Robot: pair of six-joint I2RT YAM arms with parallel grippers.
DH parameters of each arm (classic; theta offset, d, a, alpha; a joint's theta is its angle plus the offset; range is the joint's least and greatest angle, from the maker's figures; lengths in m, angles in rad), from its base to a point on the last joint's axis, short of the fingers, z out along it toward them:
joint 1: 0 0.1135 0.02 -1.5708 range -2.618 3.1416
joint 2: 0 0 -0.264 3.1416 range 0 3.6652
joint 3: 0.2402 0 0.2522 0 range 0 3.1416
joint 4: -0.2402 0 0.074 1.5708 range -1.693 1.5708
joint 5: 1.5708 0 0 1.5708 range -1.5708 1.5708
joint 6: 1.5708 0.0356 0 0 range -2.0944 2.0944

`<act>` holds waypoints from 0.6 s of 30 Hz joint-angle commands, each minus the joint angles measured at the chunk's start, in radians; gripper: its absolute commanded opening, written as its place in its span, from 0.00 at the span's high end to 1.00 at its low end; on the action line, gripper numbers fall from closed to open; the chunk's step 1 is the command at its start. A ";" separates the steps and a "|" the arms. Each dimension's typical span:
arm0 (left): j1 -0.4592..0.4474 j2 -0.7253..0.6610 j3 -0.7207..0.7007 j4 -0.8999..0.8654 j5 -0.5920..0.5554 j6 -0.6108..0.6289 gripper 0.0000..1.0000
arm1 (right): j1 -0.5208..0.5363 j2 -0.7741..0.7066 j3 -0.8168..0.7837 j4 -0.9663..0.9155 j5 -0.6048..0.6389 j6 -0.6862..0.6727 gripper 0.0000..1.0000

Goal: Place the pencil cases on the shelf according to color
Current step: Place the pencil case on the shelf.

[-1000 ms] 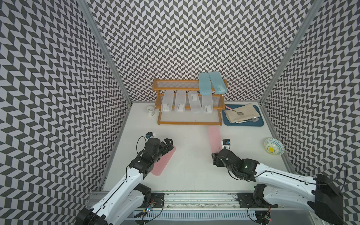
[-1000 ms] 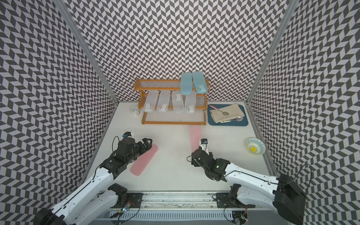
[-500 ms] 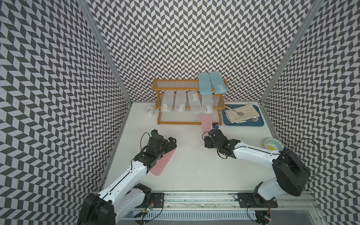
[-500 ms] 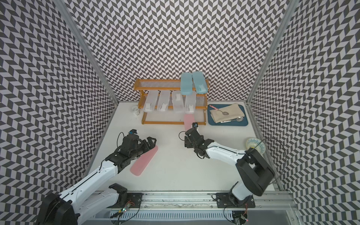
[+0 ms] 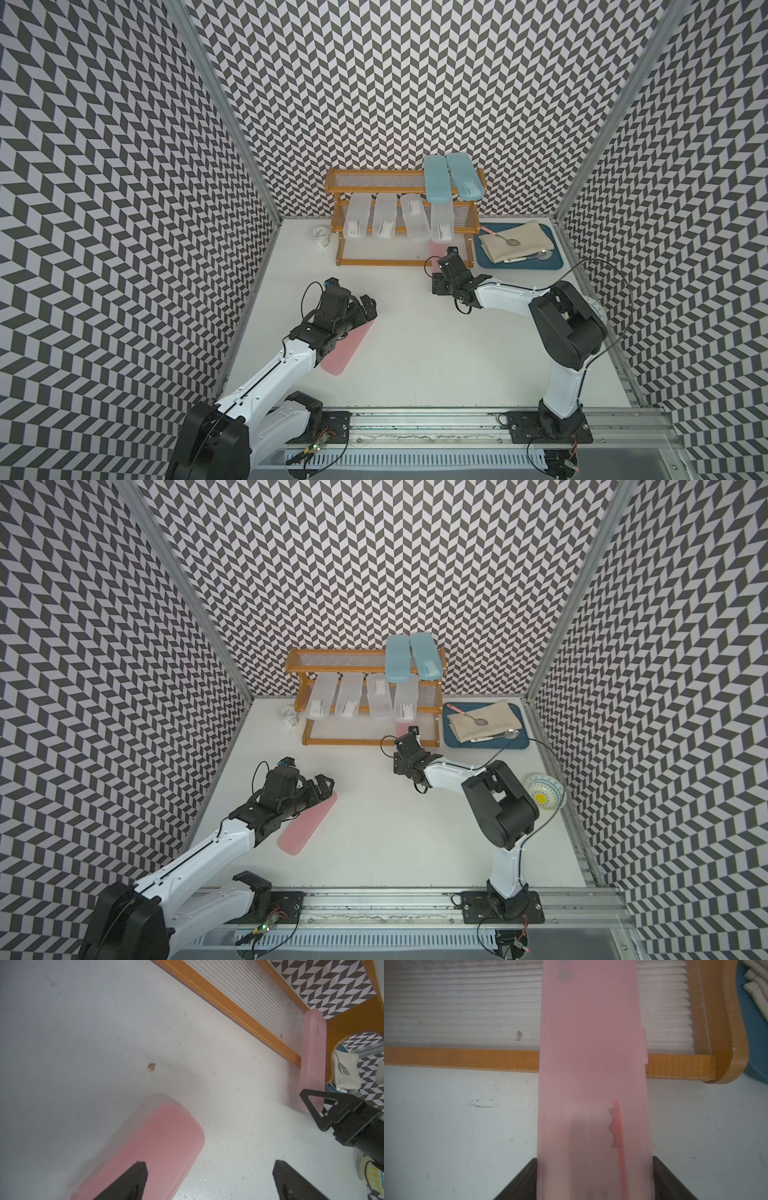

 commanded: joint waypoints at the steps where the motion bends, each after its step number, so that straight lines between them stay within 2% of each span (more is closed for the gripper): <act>1: 0.031 -0.004 -0.023 -0.012 -0.025 0.001 0.00 | -0.013 0.033 0.045 0.067 0.033 -0.018 0.40; 10: 0.070 0.002 -0.077 -0.009 -0.010 -0.025 0.00 | -0.036 0.108 0.110 0.085 0.018 -0.009 0.41; 12: 0.070 -0.006 -0.098 -0.001 -0.007 -0.038 0.00 | -0.041 0.119 0.124 0.083 0.003 -0.007 0.35; 15: 0.071 -0.022 -0.114 -0.011 -0.003 -0.044 0.00 | -0.042 0.132 0.144 0.072 -0.005 -0.001 0.19; 18: 0.070 -0.034 -0.113 -0.041 -0.007 -0.041 0.00 | -0.041 0.130 0.153 0.053 -0.015 0.012 0.12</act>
